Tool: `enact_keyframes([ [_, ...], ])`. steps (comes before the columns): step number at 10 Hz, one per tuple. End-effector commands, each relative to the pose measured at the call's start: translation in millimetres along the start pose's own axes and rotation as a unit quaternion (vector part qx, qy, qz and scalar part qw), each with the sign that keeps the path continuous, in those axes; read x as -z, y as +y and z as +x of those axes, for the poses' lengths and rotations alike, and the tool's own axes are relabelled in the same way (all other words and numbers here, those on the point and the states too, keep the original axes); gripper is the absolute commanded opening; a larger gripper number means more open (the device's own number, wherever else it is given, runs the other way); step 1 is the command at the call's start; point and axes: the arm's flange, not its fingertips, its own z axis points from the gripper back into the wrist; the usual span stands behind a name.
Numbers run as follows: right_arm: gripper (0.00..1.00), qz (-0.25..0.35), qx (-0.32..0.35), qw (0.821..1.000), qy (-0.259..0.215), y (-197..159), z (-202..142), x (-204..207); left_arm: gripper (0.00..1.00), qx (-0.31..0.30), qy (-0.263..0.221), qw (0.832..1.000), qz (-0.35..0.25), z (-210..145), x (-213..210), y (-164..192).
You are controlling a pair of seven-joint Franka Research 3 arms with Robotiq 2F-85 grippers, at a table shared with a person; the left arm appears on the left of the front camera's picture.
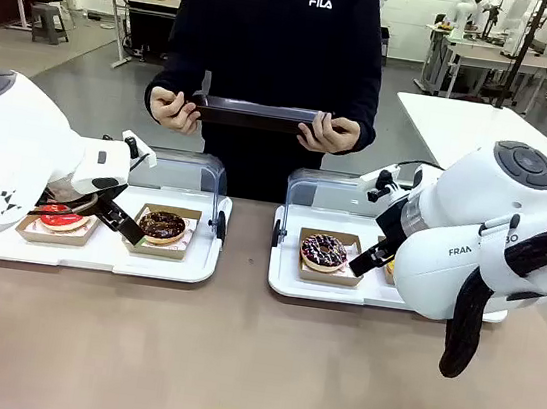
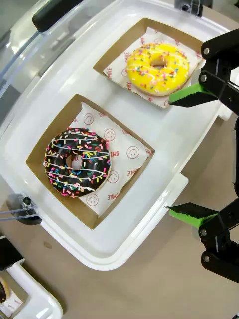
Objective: Provide the desired donut to the person.
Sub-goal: Pick up and lift the Paper togo box containing the Donut pointed at by the person.
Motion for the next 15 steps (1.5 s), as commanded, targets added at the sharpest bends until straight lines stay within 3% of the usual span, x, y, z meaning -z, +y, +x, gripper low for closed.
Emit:
enact_keyframes([
  [1, 1.0, 0.0, 0.0, 1.0, 0.0, 0.0, 0.0, 0.0, 1.0, 0.0, 0.0, 1.0, 0.0, 0.0, 0.0, 0.0],
  [15, 1.0, 0.0, 0.0, 1.0, 0.0, 0.0, 0.0, 0.0, 1.0, 0.0, 0.0, 1.0, 0.0, 0.0, 0.0, 0.0],
])
